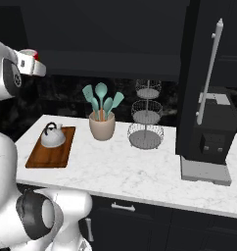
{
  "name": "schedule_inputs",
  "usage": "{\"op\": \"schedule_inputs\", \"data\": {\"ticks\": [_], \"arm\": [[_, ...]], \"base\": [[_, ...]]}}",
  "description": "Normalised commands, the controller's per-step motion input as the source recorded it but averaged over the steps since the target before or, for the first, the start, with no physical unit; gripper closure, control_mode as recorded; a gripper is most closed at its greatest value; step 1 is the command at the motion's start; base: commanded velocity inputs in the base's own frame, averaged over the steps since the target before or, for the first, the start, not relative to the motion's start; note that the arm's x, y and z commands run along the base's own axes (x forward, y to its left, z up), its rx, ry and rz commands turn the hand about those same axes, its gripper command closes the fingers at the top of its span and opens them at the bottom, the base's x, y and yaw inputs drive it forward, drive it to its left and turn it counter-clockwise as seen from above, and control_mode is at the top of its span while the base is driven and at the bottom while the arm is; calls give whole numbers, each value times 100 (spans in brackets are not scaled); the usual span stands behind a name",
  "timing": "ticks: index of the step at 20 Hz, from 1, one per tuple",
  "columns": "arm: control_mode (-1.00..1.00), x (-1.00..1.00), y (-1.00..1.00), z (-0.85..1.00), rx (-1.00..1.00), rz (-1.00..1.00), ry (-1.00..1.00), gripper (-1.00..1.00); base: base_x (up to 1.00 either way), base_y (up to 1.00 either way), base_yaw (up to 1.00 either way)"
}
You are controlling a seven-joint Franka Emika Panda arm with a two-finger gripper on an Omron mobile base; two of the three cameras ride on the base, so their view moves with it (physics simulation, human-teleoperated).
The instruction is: Pick the kettle from the counter and place it on the tray. Then pick the mug from the cabinet and place it on the tray. Then close the cabinet doors.
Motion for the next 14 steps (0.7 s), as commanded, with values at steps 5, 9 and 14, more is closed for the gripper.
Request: {"op": "schedule_inputs", "data": {"ticks": [5,9,14], "arm": [[-100,-94,-2,-7,0,54,0,100],[-100,-78,-15,-14,0,49,0,100],[-100,-13,0,-8,-3,11,0,100]], "base": [[0,0,0],[0,0,0],[0,0,0]]}}
